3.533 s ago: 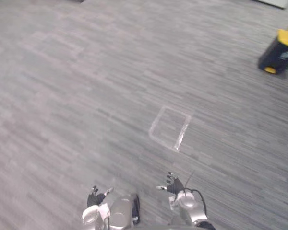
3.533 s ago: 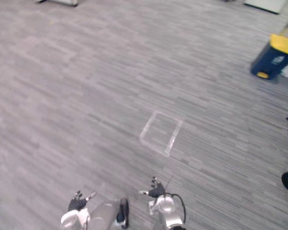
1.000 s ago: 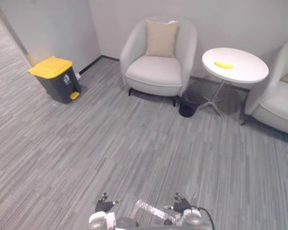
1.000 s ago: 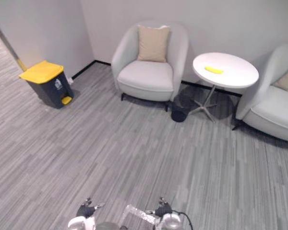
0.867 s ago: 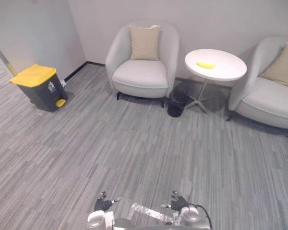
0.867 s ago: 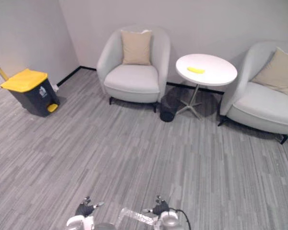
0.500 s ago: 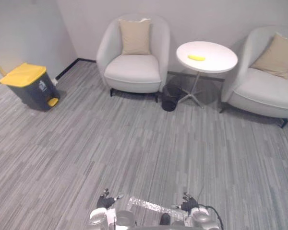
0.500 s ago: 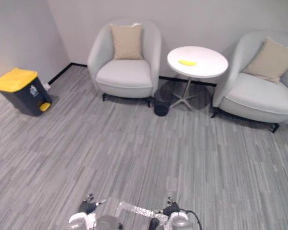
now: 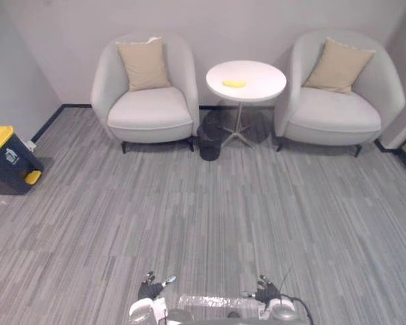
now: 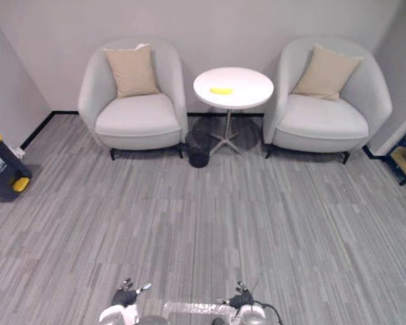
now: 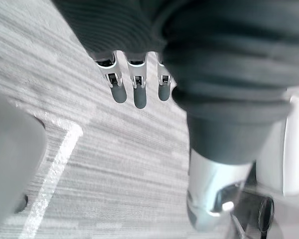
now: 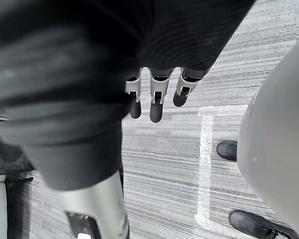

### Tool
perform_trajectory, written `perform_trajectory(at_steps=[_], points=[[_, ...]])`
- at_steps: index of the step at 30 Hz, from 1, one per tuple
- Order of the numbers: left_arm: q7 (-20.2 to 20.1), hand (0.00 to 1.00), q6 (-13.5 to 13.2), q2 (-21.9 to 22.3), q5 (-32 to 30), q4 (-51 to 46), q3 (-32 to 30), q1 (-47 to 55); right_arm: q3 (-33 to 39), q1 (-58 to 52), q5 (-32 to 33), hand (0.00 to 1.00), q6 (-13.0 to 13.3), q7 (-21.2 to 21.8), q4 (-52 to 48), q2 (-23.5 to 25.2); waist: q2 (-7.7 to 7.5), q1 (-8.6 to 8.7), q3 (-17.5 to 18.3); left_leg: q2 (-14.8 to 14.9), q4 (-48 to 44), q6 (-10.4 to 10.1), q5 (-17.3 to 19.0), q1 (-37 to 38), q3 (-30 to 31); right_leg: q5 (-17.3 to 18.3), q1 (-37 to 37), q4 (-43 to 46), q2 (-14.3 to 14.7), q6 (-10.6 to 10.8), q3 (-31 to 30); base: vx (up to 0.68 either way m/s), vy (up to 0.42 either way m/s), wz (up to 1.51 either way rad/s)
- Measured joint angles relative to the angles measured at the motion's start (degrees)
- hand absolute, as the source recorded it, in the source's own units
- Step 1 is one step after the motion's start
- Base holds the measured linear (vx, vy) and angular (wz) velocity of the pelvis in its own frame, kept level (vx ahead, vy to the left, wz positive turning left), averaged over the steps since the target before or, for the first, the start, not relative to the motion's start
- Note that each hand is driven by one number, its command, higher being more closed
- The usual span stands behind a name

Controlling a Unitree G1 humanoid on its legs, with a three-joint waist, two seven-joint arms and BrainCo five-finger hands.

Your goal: Organize the slippers on the shoe rack

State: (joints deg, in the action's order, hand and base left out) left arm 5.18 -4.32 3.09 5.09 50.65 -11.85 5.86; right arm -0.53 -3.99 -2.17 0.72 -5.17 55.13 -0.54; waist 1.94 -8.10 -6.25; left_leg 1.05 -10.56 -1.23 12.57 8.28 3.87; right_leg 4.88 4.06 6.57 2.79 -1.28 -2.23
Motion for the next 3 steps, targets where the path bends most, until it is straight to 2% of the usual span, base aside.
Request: perform_trajectory(at_steps=[3], points=[[-0.05, 0.00, 0.00, 0.09, -0.01, 0.36, 0.03, 0.11, 0.50, 0.06, 0.00, 0.00, 0.00, 0.00, 0.64, 0.10, 0.01, 0.25, 0.48, -0.72, -0.48, 0.43, -0.29, -0.10, 0.64, 0.03, 1.43, -1.50, -0.74, 0.09, 0.50, 0.06, 0.034, 0.07]])
